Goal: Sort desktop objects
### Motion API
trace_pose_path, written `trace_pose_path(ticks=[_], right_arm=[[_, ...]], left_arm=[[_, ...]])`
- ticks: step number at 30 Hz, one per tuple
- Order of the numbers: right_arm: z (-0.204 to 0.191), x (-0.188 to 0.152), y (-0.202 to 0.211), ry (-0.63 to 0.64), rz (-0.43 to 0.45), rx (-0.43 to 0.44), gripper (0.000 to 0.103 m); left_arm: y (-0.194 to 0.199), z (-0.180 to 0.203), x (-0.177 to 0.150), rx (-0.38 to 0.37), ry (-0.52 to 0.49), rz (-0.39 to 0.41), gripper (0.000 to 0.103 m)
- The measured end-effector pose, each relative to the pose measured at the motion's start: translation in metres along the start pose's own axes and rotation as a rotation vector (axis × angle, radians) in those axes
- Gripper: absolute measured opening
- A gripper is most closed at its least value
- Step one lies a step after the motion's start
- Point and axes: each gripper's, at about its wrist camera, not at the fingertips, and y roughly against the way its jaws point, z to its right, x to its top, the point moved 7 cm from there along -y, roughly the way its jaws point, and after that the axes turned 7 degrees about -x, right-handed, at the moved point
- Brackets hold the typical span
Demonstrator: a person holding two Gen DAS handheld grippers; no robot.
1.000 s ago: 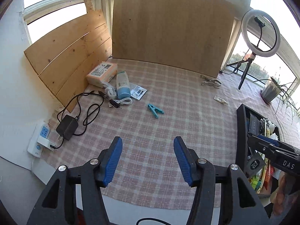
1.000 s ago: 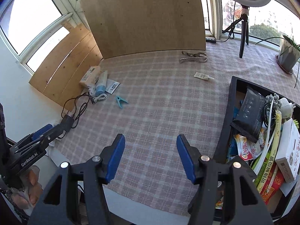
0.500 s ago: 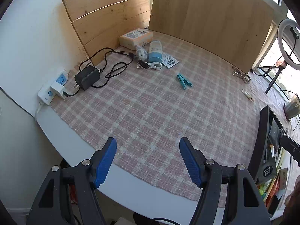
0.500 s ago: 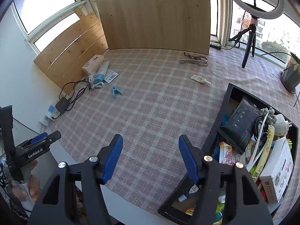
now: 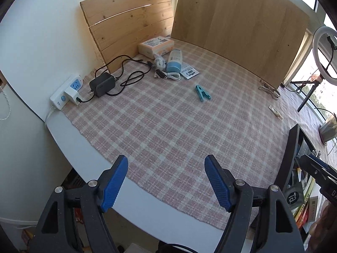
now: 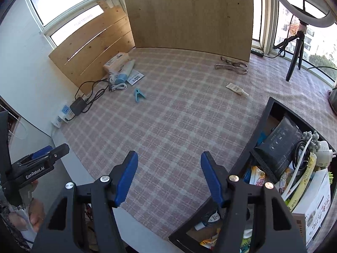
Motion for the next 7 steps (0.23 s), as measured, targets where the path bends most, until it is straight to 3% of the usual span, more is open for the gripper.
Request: trace_pose_path(ticks=[7], right_arm=[[-0.007, 0.004, -0.008, -0.03, 0.0, -0.024, 0.061]], left_arm=[[-0.005, -0.002, 0.012, -0.007, -0.039, 0.013, 0.074]])
